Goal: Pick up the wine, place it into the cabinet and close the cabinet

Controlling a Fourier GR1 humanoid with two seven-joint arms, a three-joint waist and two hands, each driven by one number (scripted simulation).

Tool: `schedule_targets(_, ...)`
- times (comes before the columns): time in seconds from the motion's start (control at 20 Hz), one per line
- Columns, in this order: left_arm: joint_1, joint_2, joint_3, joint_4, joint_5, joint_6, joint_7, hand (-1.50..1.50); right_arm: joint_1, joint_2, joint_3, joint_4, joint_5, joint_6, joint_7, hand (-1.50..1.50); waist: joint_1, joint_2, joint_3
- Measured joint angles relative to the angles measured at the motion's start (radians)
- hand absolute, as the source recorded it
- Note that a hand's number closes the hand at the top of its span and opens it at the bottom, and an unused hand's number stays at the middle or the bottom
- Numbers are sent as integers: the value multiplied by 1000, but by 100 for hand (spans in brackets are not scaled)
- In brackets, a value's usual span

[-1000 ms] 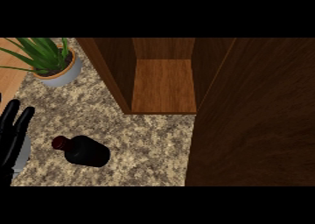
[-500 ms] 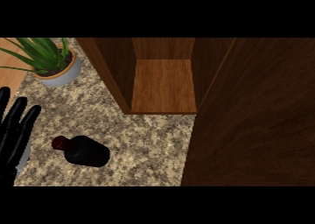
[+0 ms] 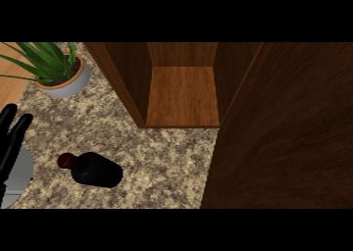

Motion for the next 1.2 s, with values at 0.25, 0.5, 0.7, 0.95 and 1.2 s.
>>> schedule_targets(0.25, 30, -18, 11, 45, 11, -14, -74, -150, -19, -19, 13, -4, 9, -33, 15, -150, -3, 0, 0)
schedule_targets(0.5, 102, -39, -6, 100, 9, -43, -180, -150, -40, -37, 42, -5, 19, -66, 34, -150, -3, 0, -1)
schedule_targets(0.7, 147, -46, 13, 156, 35, -70, -266, -150, -61, -53, 59, -8, 26, -96, 61, -150, -4, -1, -1)
schedule_targets(0.95, 206, -44, 52, 237, 63, -113, -388, -150, -100, -68, 71, -8, 35, -133, 82, -150, -4, -1, -1)
schedule_targets(1.2, 246, -49, 82, 336, 72, -141, -497, -150, -114, -92, 92, -10, 44, -166, 98, -150, -7, -2, -1)
